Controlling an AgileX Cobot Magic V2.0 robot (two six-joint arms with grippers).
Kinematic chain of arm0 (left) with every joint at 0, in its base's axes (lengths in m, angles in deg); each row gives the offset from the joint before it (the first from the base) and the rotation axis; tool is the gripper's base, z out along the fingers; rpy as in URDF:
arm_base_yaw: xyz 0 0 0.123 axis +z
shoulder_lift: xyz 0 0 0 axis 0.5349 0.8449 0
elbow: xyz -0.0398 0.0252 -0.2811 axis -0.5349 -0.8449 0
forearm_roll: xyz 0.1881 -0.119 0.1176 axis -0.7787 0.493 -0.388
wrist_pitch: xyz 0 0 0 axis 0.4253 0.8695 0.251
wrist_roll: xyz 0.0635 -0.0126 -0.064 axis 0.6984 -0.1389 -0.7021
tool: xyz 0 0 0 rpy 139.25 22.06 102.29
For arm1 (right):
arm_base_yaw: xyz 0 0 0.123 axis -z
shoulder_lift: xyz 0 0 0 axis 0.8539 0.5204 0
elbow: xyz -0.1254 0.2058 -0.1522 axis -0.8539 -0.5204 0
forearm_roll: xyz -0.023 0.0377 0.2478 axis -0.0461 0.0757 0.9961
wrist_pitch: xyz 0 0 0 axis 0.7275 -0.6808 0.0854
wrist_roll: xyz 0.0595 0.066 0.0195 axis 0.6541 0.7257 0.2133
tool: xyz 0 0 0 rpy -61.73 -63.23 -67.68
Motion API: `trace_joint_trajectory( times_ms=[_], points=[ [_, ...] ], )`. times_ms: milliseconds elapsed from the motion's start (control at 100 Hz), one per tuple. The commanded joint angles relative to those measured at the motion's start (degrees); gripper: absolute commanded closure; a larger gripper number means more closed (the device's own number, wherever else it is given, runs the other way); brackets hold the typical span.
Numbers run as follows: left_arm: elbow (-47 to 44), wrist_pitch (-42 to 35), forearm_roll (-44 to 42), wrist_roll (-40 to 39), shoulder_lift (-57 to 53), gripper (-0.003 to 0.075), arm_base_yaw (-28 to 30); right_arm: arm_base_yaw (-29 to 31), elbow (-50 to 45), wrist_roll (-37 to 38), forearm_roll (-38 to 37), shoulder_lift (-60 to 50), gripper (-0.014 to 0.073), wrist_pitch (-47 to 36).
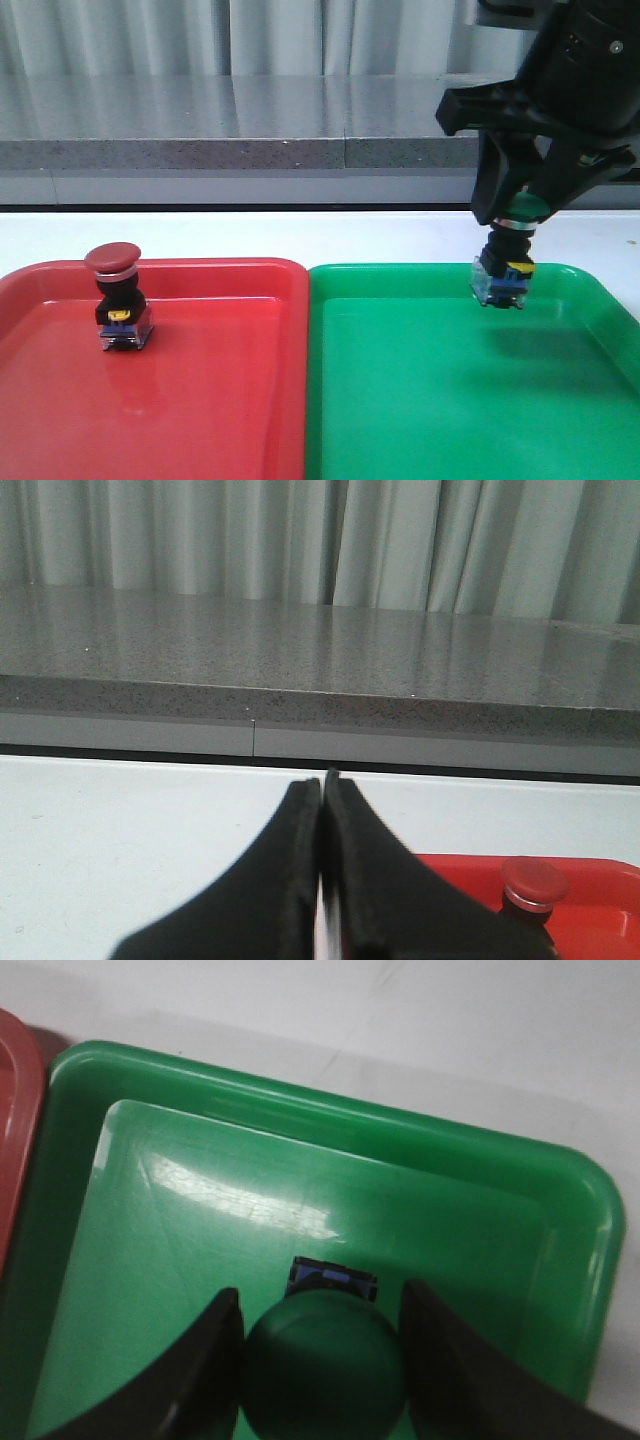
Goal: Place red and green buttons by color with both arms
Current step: 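Carry the green button forward and lower it into the green tray, then open the right gripper and raise it away from the button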
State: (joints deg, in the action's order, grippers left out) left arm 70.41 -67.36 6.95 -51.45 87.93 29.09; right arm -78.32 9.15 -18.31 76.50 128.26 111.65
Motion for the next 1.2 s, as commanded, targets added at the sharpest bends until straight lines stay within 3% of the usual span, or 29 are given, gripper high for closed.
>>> trace_joint_trajectory(
  times_ms=[0, 680, 800, 990, 1090, 1190],
  points=[
    [-2.42, -4.75, 0.49, -0.09, -1.72, 0.0739, 0.06, -0.36, 0.44, 1.19, 0.22, -2.62, 0.0452, -5.33],
    [-2.42, -4.75, 0.49, -0.09, -1.72, 0.0739, 0.06, -0.36, 0.31, 2.06, 0.23, 5.04, 0.0442, -6.82],
    [-2.42, -4.75, 0.49, -0.09, -1.72, 0.0739, 0.06, -0.36, 0.31, 2.06, 0.23, 5.04, 0.0339, -6.82],
    [-2.42, -4.75, 0.49, -0.09, -1.72, 0.0740, 0.06, -0.36, 0.31, 2.06, 0.36, 5.04, 0.0088, -6.99],
    [-2.42, -4.75, 0.49, -0.09, -1.72, 0.0740, 0.06, -0.36, 0.49, 2.06, 0.36, 4.92, 0.0022, -7.09],
    [-2.42, -4.75, 0.49, -0.09, -1.72, 0.0739, 0.06, -0.36, 0.50, 2.06, 0.36, 4.72, 0.0013, -7.21]
  ],
)
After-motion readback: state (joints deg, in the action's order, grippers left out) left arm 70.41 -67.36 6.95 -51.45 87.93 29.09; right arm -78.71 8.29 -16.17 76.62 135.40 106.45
